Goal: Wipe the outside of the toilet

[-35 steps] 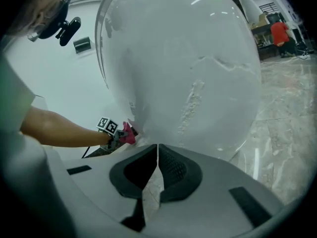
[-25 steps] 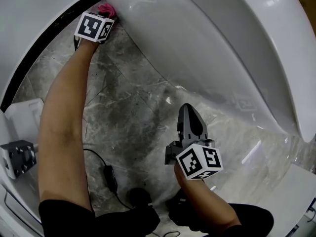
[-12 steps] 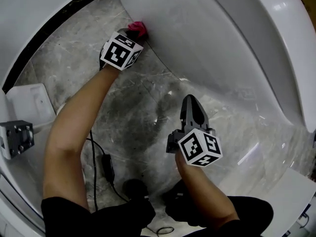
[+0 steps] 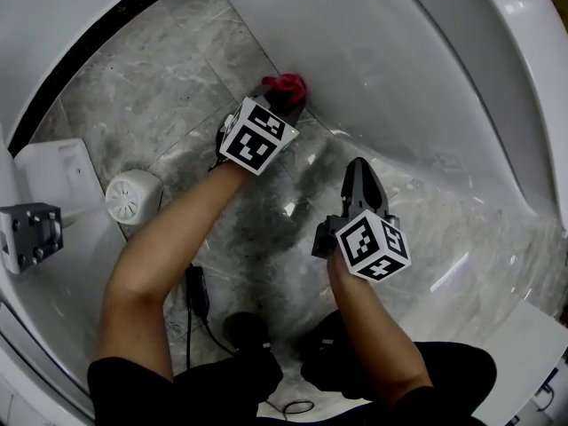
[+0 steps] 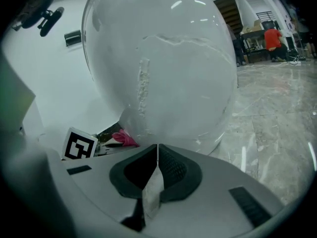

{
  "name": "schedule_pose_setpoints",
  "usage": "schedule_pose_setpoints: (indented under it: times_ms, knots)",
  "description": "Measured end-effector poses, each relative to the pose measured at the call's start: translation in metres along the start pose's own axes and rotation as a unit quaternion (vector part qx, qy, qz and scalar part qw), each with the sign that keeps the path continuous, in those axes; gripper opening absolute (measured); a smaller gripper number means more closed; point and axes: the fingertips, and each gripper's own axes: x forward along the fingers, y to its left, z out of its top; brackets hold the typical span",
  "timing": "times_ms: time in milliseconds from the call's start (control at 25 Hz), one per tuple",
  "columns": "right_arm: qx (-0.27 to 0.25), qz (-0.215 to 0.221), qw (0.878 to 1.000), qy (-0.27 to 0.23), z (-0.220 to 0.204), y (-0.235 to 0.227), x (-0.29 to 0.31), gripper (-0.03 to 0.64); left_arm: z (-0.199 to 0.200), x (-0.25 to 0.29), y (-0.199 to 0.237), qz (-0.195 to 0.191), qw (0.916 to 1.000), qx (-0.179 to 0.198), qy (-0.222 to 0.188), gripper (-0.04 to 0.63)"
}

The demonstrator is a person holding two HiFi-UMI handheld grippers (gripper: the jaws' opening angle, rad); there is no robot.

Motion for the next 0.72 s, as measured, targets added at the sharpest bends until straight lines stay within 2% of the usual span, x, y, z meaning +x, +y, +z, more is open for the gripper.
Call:
schedule_pose_setpoints:
  times_ms: [160, 280, 360, 560, 720]
  knots:
    - [-0.015, -0.019, 1.0, 0.003, -0.007, -0.016, -0.001, 0.037, -0.002, 0.0, -0.033, -0.022, 0.9995, -0.021, -0.006, 0.067]
    - [-0.024, -0.028, 0.999, 0.001, -0.007, -0.024, 0.0, 0.037, 0.003, 0.0, -0.079, -0.074, 0.9972, 0.009, -0.007, 0.067]
    - [-0.029, -0.033, 0.999, -0.001, -0.006, -0.026, 0.0, 0.037, 0.006, 0.0, -0.104, -0.103, 0.9945, 0.015, -0.013, 0.067]
    - [-0.026, -0.059, 0.998, -0.001, 0.0, -0.043, -0.006, 0.037, 0.008, -0.006, -0.118, -0.122, 0.9921, -0.014, -0.025, 0.067]
    - [-0.032, -0.068, 0.997, 0.011, 0.008, -0.04, -0.012, 0.037, 0.017, -0.027, -0.132, -0.131, 0.9908, -0.02, -0.028, 0.067]
